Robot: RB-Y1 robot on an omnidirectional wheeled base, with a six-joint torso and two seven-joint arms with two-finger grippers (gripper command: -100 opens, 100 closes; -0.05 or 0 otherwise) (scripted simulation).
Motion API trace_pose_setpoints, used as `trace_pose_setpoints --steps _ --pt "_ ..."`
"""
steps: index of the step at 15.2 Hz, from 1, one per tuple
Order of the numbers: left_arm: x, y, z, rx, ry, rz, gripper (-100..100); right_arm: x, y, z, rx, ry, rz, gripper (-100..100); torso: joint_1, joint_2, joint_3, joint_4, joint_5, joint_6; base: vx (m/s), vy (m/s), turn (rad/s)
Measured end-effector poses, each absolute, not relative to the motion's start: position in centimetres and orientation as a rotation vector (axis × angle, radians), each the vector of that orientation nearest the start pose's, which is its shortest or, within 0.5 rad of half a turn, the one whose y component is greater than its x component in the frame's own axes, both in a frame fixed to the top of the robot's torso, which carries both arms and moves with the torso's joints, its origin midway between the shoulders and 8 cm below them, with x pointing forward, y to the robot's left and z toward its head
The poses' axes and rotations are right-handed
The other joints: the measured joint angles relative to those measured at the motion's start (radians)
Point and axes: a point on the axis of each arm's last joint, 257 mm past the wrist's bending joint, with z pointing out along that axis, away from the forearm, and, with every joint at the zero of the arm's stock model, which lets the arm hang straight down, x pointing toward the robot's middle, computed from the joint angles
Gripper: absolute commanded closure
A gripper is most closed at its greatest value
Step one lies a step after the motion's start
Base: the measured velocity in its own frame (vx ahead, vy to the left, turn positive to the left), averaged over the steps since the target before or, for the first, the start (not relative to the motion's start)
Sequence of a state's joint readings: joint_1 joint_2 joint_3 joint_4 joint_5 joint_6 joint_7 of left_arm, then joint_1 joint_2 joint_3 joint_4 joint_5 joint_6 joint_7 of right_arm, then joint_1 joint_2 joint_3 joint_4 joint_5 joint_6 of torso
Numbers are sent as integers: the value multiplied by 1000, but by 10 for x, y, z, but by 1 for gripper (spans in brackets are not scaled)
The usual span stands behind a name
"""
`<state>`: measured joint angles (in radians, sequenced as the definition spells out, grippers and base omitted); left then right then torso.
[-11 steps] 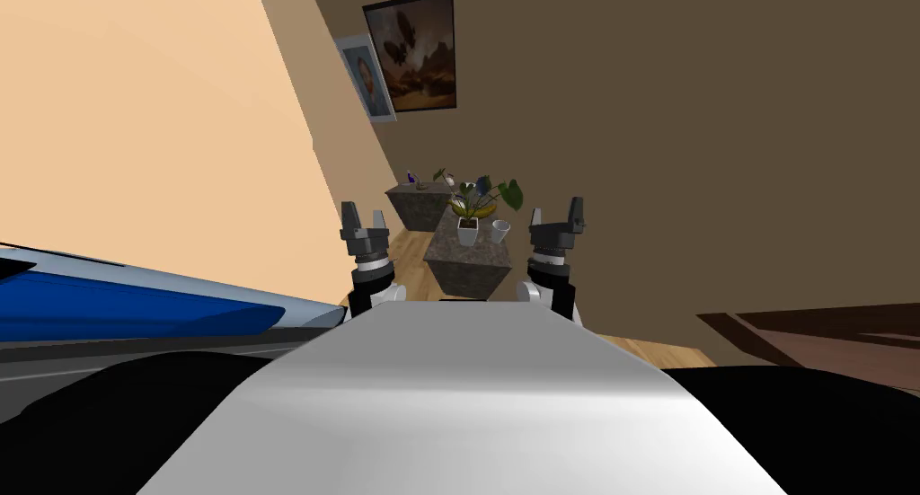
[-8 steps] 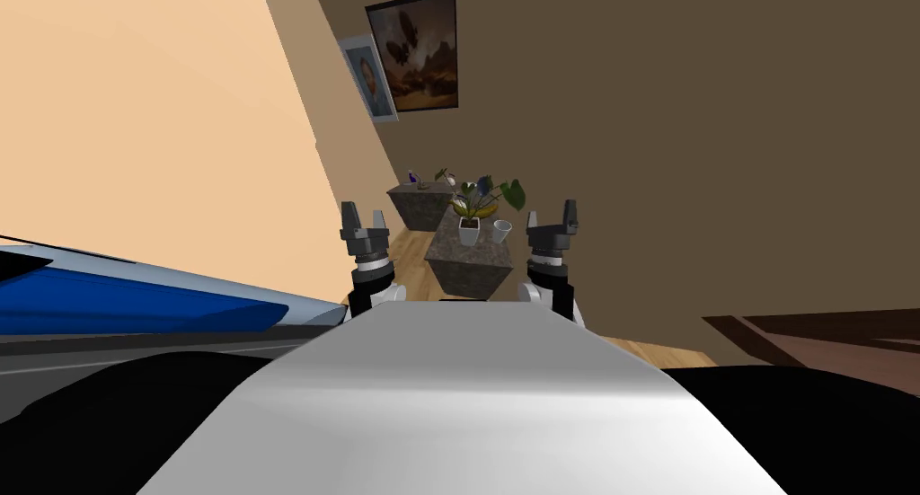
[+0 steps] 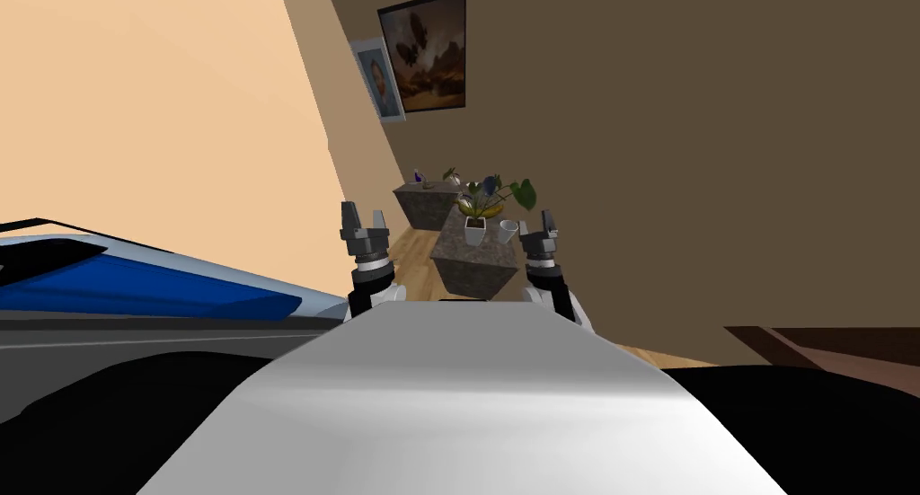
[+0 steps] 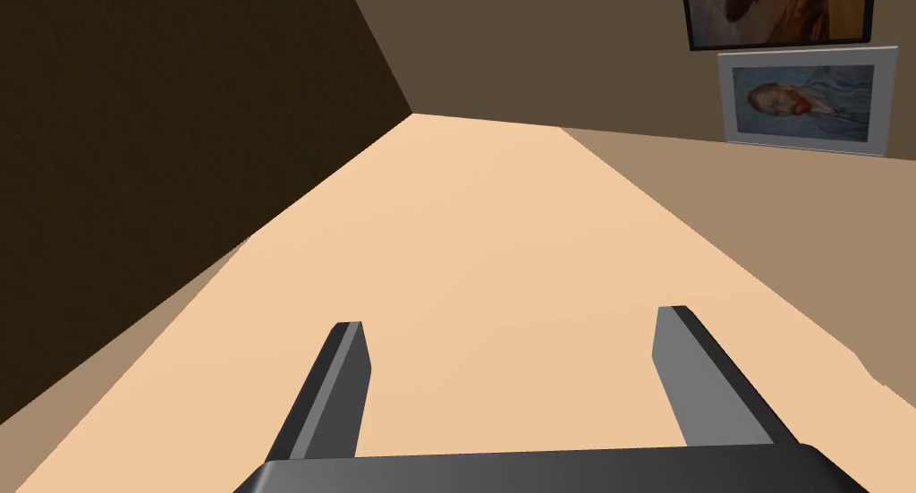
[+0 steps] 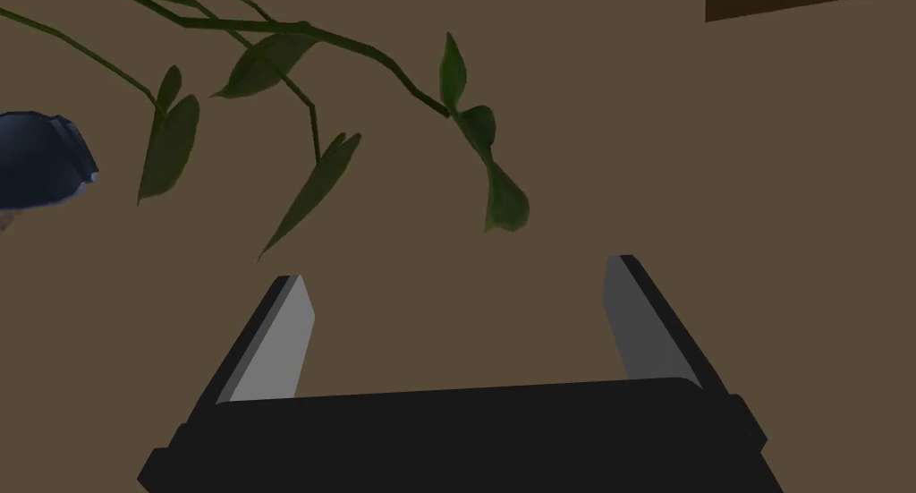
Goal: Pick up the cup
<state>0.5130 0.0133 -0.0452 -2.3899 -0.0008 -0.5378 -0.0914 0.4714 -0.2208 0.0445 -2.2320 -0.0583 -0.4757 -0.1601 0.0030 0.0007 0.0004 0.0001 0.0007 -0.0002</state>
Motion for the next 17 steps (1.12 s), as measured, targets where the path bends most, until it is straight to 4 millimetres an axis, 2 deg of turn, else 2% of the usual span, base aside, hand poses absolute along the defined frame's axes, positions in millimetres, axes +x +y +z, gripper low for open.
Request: trace_pose_setpoints --steps 9,17 --pt "314 259 74 -514 546 -1286 0 376 -248 -58 614 1018 1449 -100 0 -1 0 0 0 0 -5 47 70" --pt "314 259 74 -514 546 -1287 0 382 -262 -120 573 1243 1351 -100 2 0 0 0 0 0 -1 59 93"
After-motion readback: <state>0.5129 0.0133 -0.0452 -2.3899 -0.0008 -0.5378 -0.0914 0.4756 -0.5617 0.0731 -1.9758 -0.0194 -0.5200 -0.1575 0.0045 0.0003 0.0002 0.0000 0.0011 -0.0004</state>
